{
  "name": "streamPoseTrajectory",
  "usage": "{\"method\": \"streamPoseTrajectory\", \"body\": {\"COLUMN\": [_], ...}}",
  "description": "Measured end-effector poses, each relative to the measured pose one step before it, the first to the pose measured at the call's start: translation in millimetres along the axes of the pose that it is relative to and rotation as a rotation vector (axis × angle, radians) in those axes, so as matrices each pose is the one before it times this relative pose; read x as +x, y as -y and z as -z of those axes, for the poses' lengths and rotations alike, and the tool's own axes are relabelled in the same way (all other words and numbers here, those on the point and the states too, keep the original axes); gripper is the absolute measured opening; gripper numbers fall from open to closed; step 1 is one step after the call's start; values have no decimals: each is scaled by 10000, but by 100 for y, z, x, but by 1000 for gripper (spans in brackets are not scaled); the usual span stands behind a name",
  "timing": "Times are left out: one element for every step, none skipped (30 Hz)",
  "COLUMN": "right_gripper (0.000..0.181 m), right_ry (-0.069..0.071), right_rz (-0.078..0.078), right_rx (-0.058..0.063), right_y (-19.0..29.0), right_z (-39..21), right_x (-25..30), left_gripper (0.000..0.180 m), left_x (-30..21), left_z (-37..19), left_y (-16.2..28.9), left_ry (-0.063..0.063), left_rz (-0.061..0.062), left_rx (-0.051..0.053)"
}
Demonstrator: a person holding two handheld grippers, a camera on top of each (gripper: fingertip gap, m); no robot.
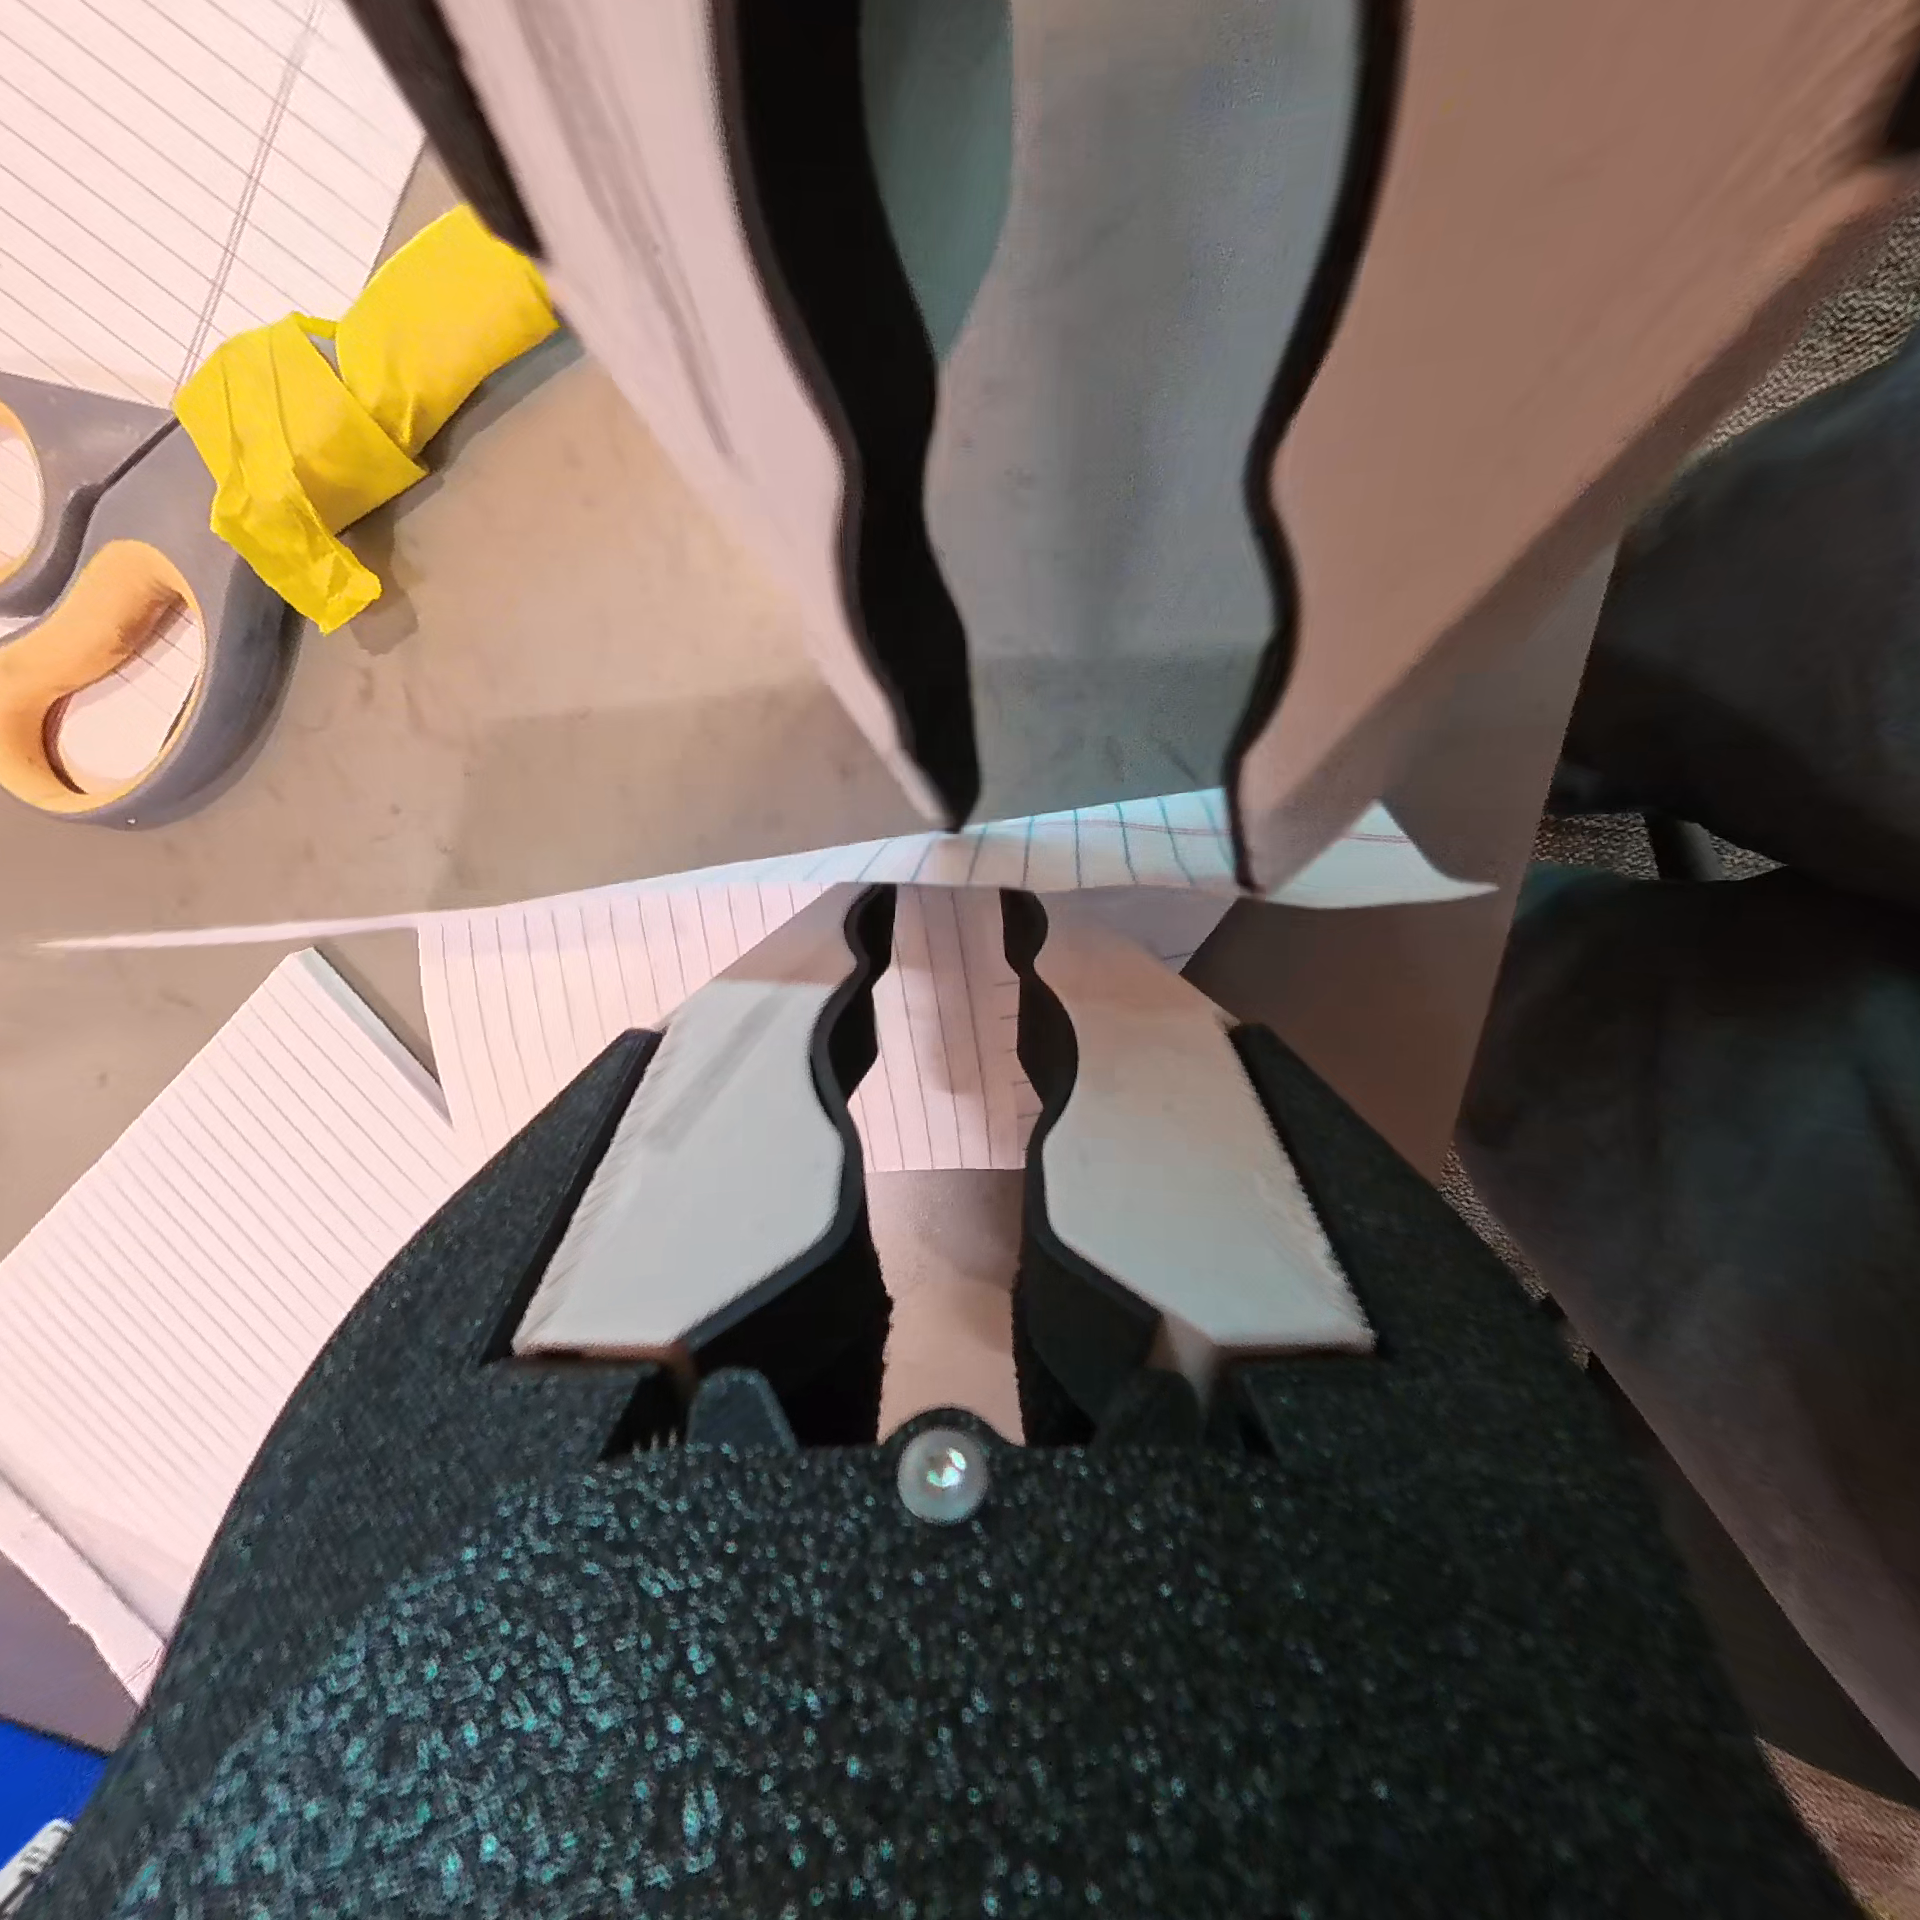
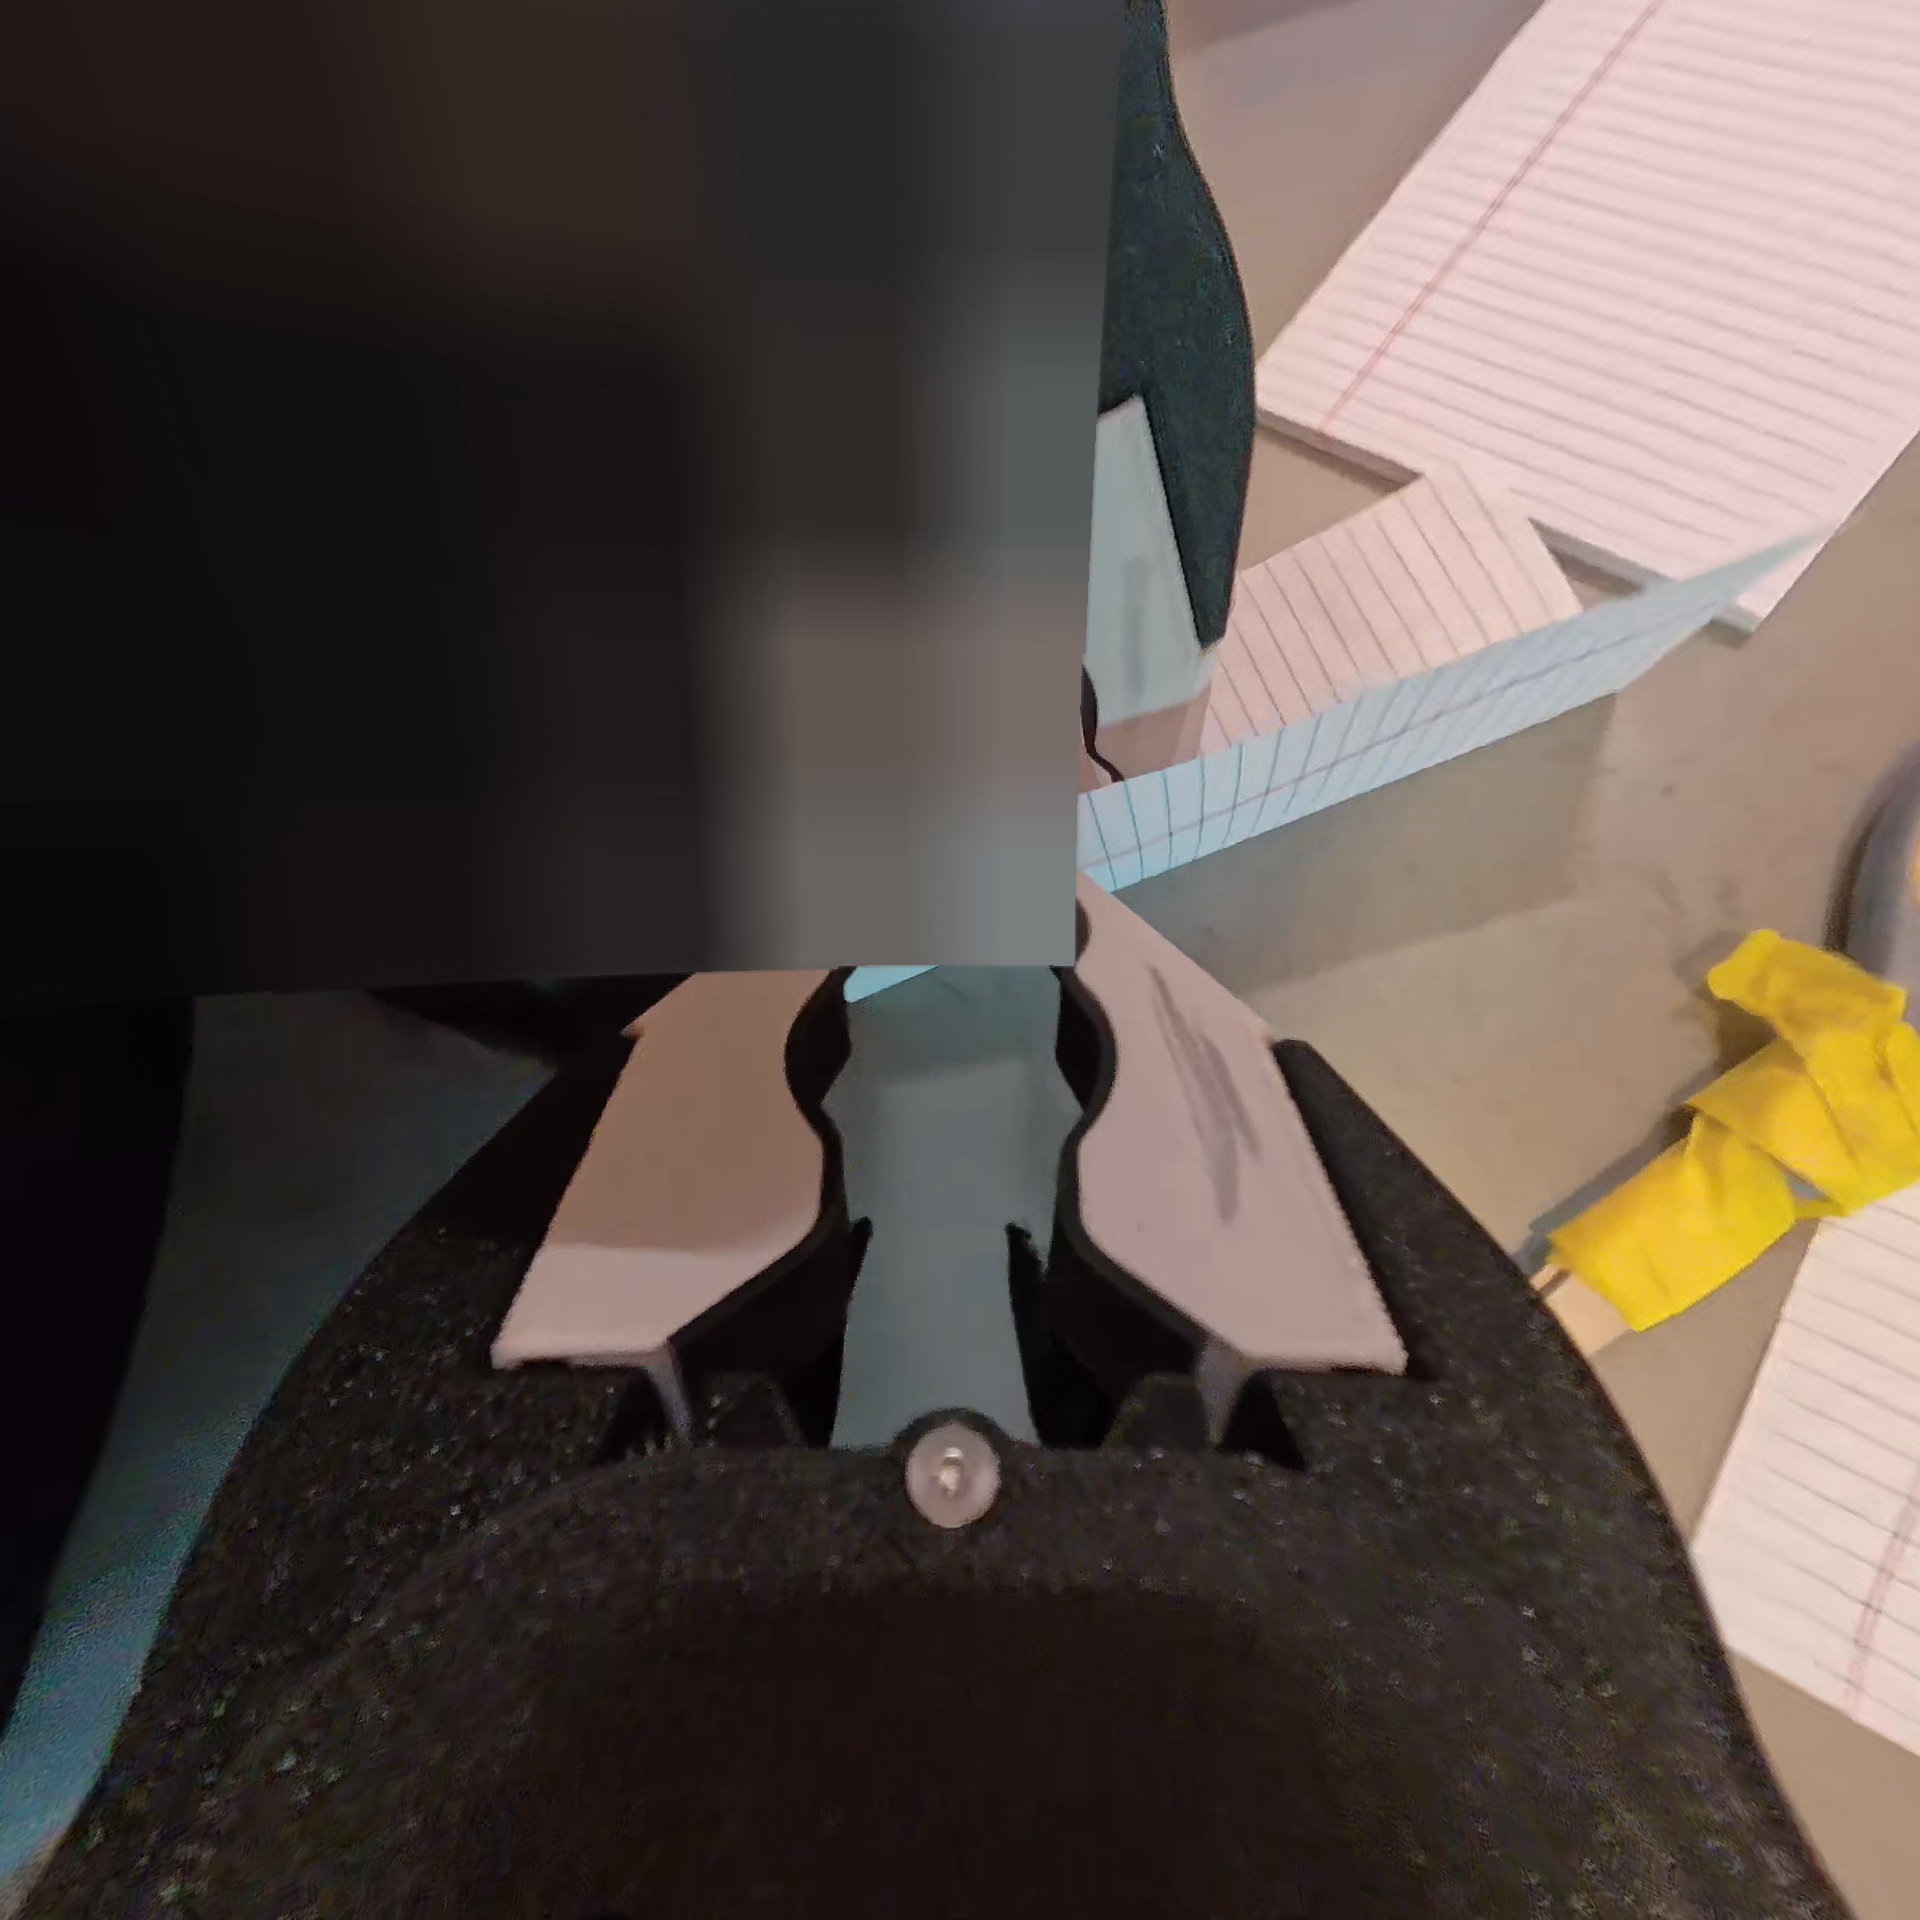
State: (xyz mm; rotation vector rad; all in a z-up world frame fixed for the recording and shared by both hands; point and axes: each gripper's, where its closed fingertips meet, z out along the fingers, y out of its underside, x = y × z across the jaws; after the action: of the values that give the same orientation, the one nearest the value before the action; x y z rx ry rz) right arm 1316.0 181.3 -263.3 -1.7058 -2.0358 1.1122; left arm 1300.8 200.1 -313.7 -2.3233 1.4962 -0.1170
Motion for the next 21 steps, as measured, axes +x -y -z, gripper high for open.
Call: {"method": "streamPoseTrajectory", "body": {"right_gripper": [38,42,45,48,51,55,57,58,59,60,61,61,61,61,61,61,62,64,64,64,64], "right_ry": [-55,-147,-117,-129,-136,-17,137,83,130,134,149,209,77,35,87,35,100,114,107,1,-159], "right_rz": [360,370,491,652,699,694,656,597,525,454,360,289,242,126,136,266,310,321,339,345,376], "right_rx": [38,-27,-67,-149,-170,-206,-258,-247,-222,-213,-122,-100,-107,-24,-41,-137,-170,-131,-61,-55,-22], "right_y": [293,259,212,103,79,-18,-177,-317,-403,-441,-322,-318,-387,-365,-432,-582,-589,-424,-169,-4,196], "right_z": [269,299,288,221,183,100,9,-54,-76,-36,77,177,294,452,494,400,227,91,-41,-168,-232], "right_x": [27,205,152,92,78,-94,-322,-210,-193,-93,-44,-83,165,309,216,162,-86,-254,-373,-274,-56], "left_gripper": [21,21,21,21,20,21,21,21,21,21,21,21,21,21,21,21,20,20,19,19,20], "left_x": [-19,-9,10,10,0,-8,-17,-13,35,-3,-1,9,30,32,23,28,34,30,35,-2,-29], "left_z": [5,-2,-7,-11,-6,-4,-5,-6,0,-1,-9,11,21,10,10,6,8,-11,-5,0,-4], "left_y": [2,3,16,26,9,-2,4,21,13,6,-3,-19,-31,-40,-22,-22,-8,0,6,-11,-2], "left_ry": [-19,-20,-34,-39,-43,-47,-35,-26,-48,-23,-22,-28,-32,-30,-19,-28,-35,-43,-56,-55,-45], "left_rz": [-13,-38,-60,-83,-80,-56,-63,-94,-109,-90,-67,-77,-92,-72,-44,-33,-18,2,11,-4,14], "left_rx": [3,-1,6,15,13,4,5,5,6,11,11,-1,-18,-3,11,22,34,43,41,38,32]}}
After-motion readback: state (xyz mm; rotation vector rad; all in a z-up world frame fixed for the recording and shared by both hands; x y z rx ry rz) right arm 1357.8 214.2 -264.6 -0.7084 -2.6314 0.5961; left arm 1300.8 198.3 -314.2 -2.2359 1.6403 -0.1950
